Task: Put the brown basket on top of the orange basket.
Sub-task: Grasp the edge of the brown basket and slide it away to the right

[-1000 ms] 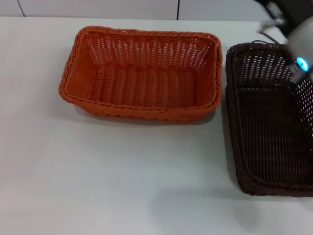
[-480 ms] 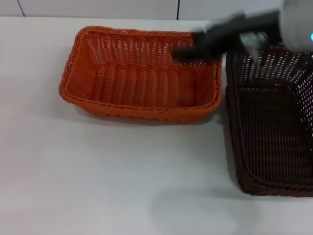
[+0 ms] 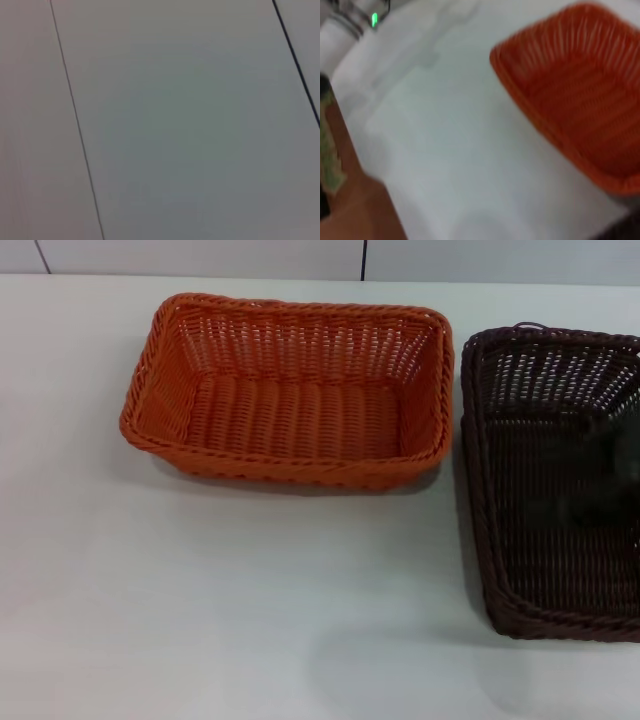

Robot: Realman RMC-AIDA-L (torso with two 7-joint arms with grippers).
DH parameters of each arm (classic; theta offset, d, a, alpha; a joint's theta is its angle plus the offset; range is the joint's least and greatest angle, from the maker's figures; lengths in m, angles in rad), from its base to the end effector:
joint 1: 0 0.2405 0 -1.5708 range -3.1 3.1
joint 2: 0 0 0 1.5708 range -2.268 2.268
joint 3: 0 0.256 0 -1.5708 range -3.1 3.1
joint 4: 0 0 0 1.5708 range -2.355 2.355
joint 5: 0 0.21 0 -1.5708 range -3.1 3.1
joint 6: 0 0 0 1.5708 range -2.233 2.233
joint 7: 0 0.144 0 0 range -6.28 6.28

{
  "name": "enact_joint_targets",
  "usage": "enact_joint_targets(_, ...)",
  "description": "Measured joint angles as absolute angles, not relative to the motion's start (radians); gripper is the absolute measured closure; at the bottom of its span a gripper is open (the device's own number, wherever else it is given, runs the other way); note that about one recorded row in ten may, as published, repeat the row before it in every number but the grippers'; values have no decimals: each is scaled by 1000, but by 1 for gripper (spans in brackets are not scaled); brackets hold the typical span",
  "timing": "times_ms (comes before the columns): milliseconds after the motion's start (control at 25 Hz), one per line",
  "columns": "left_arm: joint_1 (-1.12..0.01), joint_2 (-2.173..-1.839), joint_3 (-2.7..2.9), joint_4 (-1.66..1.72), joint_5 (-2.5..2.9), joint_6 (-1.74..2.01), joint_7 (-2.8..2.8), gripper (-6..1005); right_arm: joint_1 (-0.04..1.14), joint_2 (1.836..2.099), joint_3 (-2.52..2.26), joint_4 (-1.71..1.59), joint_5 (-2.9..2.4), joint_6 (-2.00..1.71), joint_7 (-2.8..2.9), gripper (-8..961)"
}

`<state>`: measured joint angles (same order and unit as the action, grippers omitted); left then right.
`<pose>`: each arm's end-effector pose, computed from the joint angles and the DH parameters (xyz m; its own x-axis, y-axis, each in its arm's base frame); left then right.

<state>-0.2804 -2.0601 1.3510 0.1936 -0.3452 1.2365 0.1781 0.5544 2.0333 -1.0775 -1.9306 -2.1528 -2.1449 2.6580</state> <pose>-0.4034 0.2836 0.0865 0.8926 -0.0631 0.4465 0.4325 0.4001 -0.8080 0.1062 0.2740 0.1018 0.8562 -0.5114 0.0731 -0.4902 -0.8489 -0.1978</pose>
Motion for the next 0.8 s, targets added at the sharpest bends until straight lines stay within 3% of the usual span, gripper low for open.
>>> enact_joint_targets(120,-289,-2060,1338,195,-345,1222,200,227,535,2004,-1139,-1922,-2176,-2153,2659,339)
enact_joint_targets(200,-298,-2060,1332,194,-345,1211,205,227,532,2006,-1167,-1896,-2208,-2157,2655,339)
enact_joint_targets(520,-316,-2060,1327,196,-345,1192,209,227,554,2074,-1345,-1807,-2472,-2159,2609,339)
enact_joint_targets(800,-319,-2059,1325,202,-342,1192,210,226,580,2074,-1462,-1701,-2518,-2080,2614,340)
